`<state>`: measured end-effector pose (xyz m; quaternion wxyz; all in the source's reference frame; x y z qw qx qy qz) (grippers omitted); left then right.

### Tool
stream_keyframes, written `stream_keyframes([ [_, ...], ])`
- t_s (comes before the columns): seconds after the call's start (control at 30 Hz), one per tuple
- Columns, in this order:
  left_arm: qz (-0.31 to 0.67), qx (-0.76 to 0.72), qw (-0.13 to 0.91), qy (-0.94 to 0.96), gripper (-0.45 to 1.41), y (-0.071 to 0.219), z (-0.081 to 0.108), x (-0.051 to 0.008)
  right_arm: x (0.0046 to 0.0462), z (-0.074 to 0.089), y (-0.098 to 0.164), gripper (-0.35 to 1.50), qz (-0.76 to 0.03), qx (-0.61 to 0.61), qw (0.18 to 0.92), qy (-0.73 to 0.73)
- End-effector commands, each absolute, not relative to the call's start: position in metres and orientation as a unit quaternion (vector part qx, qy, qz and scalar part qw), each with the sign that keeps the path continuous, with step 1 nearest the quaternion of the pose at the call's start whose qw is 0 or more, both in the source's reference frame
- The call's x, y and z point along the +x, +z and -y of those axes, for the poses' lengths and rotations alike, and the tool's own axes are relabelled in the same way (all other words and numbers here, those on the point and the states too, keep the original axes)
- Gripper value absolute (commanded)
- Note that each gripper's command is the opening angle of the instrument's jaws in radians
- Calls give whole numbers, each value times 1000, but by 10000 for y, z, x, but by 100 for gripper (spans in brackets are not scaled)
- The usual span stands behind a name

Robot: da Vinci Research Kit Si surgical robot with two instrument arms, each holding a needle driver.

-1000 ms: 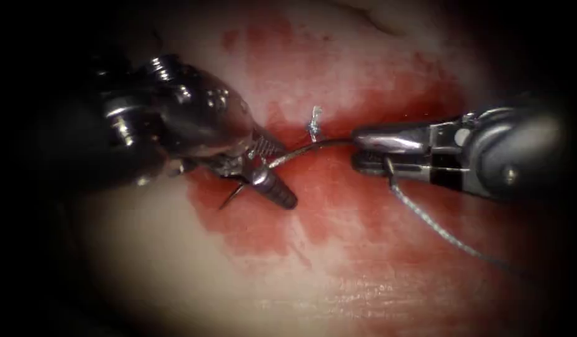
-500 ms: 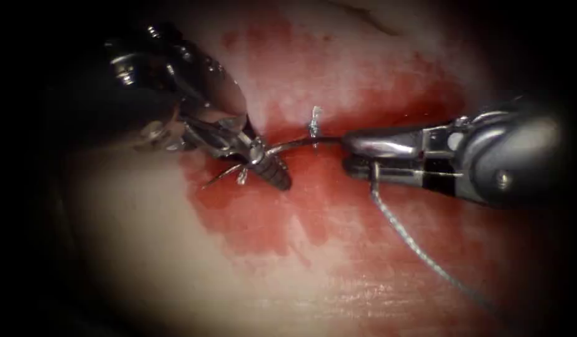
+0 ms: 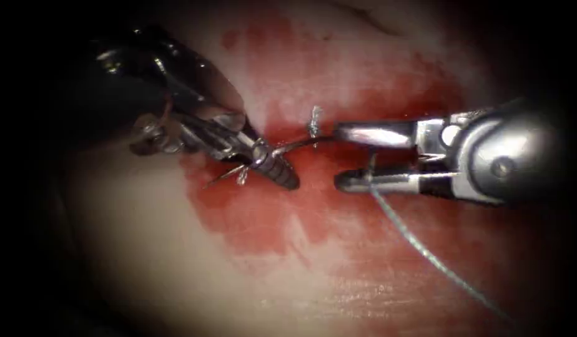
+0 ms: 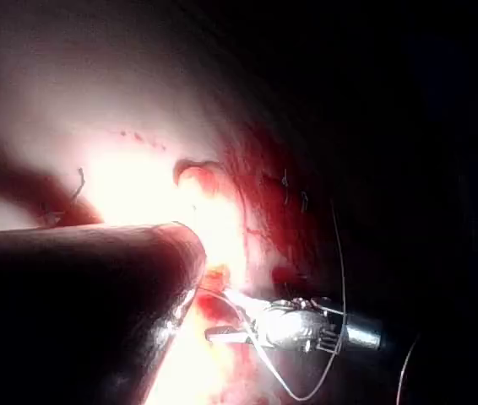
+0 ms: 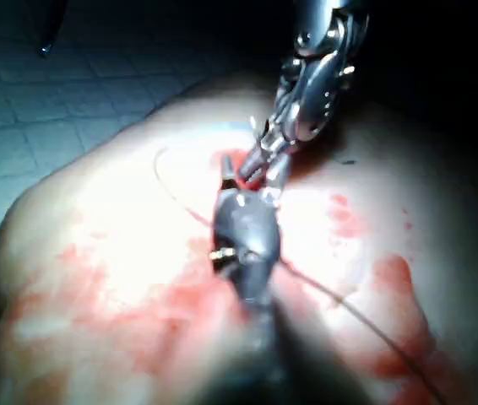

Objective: Wound Closure

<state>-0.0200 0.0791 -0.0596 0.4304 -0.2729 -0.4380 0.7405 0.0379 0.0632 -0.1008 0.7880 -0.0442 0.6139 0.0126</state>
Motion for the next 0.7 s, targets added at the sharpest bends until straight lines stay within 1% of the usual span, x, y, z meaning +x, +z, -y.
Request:
stream_keyframes([
  [0.03,436,-281,433,737,-35,-594,-797,-206,389,-633,-1002,123,-615,-36,787,27],
  [0.2,431,-313,452,715,-35,-593,-793,-209,388,-638,-1001,126,-626,-20,776,73],
  [0.3,423,-339,466,699,-35,-593,-790,-211,387,-640,-1000,130,-618,-19,780,96],
  [0.4,411,-357,479,688,-35,-595,-786,-214,381,-643,-998,130,-605,-11,772,195],
  [0.43,409,-362,482,685,-35,-596,-785,-215,378,-644,-998,130,-604,-18,765,223],
  [0.47,400,-380,493,673,-35,-598,-780,-219,370,-649,-1000,130,-612,-39,739,278],
  [0.5,397,-387,496,668,-35,-598,-779,-220,367,-651,-1001,130,-614,-54,731,293],
  [0.7,379,-434,515,635,-35,-603,-773,-229,358,-650,-1006,130,-586,-93,733,334],
])
